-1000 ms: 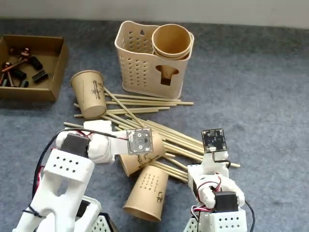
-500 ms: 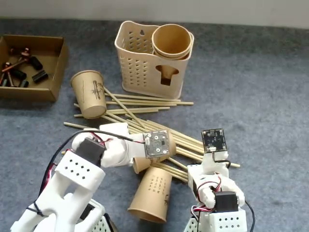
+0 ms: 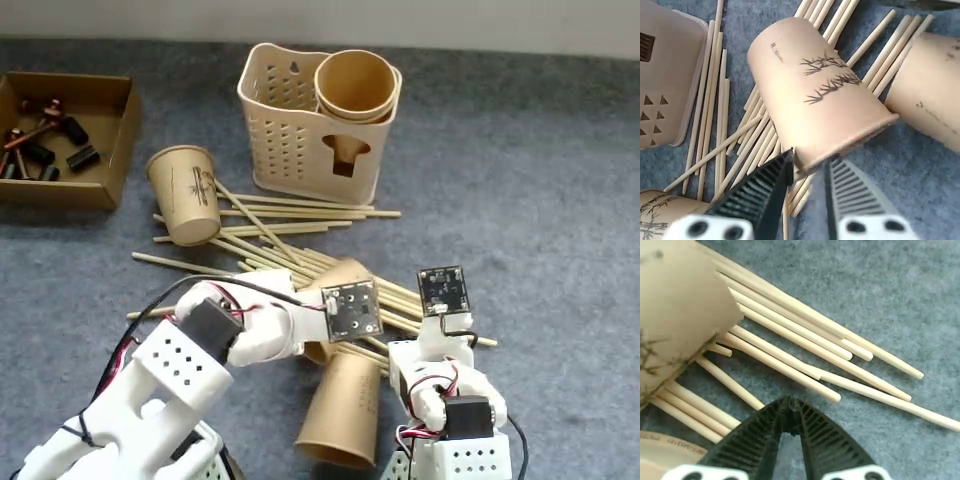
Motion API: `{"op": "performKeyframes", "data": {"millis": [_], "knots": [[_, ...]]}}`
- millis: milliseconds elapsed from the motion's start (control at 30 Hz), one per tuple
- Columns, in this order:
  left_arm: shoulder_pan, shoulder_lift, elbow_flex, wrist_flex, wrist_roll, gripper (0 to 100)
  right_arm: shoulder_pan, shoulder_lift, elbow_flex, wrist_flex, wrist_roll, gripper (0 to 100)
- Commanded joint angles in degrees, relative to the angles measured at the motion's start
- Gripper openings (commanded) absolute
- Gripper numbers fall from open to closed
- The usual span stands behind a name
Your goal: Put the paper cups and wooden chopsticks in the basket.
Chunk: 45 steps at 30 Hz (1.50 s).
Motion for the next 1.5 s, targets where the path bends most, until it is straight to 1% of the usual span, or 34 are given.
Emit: {"op": "performKeyframes", "data": {"millis": [0, 67, 167, 367, 567, 800, 900, 1067, 1267, 1367, 1467], "knots": [[2.7, -0.8, -2.3, -0.9, 0.5, 2, -0.2, -0.4, 6.5, 0.0, 0.5, 0.5], [3.2, -0.8, -2.4, -0.9, 0.5, 0, -0.2, -0.4, 6.5, 0.0, 0.5, 0.5], [3.3, -0.8, -2.7, -0.9, 1.0, 1, -0.2, -0.4, 6.5, 0.0, 0.5, 0.5], [1.0, -0.8, -9.5, -0.4, 9.6, 1, -0.2, -0.4, 6.5, 0.0, 0.5, 0.5], [-3.6, -0.8, -13.0, 0.0, 15.4, 1, -0.2, -0.4, 6.5, 0.0, 0.5, 0.5], [-7.1, -0.7, -18.5, 7.4, 16.4, 1, -0.2, -0.4, 6.5, 0.0, 0.5, 0.5], [-9.0, -0.7, -21.8, 8.8, 20.7, 1, -0.2, -0.4, 6.5, 0.0, 0.5, 0.5], [-12.2, -0.5, -28.4, 8.8, 26.2, 1, -0.2, -0.4, 6.5, 0.0, 0.5, 0.5], [-12.4, -0.4, -34.6, 8.6, 33.6, 1, -0.2, -0.4, 6.5, 0.0, 0.5, 0.5], [-12.3, -0.4, -36.6, 8.4, 35.5, 1, -0.2, -0.4, 6.5, 0.0, 0.5, 0.5], [-12.3, -0.3, -37.5, 6.1, 36.6, 1, -0.2, -0.4, 6.5, 0.0, 0.5, 0.5]]}}
